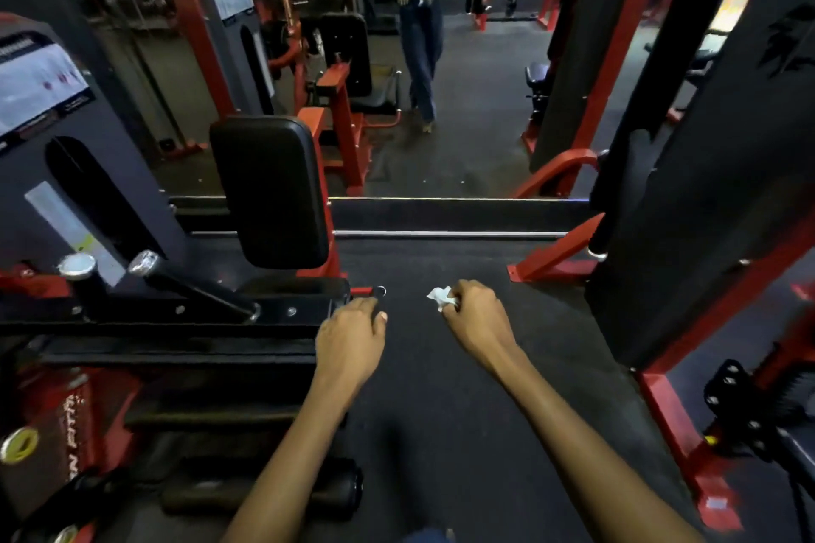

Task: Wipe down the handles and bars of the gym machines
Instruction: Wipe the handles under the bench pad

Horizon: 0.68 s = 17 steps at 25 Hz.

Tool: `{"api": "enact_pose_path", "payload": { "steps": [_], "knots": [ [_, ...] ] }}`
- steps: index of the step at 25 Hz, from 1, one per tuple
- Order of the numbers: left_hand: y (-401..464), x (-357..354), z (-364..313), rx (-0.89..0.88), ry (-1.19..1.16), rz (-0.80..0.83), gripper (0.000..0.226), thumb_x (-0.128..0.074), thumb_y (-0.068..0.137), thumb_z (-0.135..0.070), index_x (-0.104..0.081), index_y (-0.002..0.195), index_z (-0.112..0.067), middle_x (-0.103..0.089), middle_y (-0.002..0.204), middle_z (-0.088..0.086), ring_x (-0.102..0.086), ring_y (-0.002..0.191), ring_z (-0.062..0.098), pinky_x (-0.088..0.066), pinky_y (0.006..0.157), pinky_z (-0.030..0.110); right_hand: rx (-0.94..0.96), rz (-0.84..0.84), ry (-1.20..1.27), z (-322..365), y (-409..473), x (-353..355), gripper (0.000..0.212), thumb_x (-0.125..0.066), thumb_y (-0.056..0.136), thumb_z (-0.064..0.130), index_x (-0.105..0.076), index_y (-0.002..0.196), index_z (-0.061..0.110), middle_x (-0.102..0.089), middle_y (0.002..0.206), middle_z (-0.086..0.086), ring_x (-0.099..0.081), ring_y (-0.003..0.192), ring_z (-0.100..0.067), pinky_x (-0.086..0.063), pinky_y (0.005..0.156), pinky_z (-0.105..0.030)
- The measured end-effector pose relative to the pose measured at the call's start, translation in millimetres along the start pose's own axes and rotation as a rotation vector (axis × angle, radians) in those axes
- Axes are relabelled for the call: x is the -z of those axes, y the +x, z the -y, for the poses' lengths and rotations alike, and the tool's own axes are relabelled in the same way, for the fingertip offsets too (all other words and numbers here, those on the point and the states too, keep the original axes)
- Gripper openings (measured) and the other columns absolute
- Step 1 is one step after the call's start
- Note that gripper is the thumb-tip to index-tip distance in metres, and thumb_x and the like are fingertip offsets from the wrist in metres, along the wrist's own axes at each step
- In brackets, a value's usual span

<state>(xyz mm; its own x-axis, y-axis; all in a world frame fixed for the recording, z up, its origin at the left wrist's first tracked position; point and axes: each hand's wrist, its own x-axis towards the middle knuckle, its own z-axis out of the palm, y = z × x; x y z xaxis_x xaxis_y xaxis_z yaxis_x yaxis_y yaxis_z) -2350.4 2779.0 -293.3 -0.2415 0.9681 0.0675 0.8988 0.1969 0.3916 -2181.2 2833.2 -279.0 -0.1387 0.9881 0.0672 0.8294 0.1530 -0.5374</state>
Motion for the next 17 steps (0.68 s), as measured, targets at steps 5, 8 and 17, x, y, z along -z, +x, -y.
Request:
{"api": "enact_pose_path", "payload": {
  "steps": [5,8,17],
  "knots": [
    [83.4,-7.8,-18.0,0.131,-0.033,-0.032,0.033,-0.047,0.099,-0.028,-0.058,0.127,-0.016,-0.061,0.127,0.003,-0.055,0.116,0.026,-0.04,0.095,0.036,0.074,0.092,0.02,-2.1,106.2,-6.4,0.018,-0.054,0.088,0.02,-0.059,0.095,0.004,-0.061,0.102,-0.013,-0.059,0.093,-0.032,-0.043,0.075,-0.034],
    [128.5,-16.0,-12.3,0.205,-0.008,-0.048,0.035,-0.046,0.098,-0.028,-0.056,0.13,-0.015,-0.06,0.129,0.004,-0.054,0.118,0.026,-0.04,0.096,0.036,0.105,0.181,0.05,5.9,163.4,-26.5,0.018,-0.054,0.089,0.02,-0.061,0.098,0.005,-0.061,0.106,-0.012,-0.059,0.095,-0.03,-0.039,0.071,-0.028],
    [269.2,-38.9,32.4,0.508,0.084,-0.143,0.039,-0.045,0.098,-0.031,-0.054,0.133,-0.017,-0.057,0.133,0.001,-0.053,0.12,0.023,-0.036,0.1,0.033,0.318,0.489,0.102,61.6,346.0,-100.7,0.019,-0.054,0.087,0.019,-0.062,0.095,0.004,-0.065,0.1,-0.016,-0.061,0.093,-0.034,-0.042,0.07,-0.029]
  ]
}}
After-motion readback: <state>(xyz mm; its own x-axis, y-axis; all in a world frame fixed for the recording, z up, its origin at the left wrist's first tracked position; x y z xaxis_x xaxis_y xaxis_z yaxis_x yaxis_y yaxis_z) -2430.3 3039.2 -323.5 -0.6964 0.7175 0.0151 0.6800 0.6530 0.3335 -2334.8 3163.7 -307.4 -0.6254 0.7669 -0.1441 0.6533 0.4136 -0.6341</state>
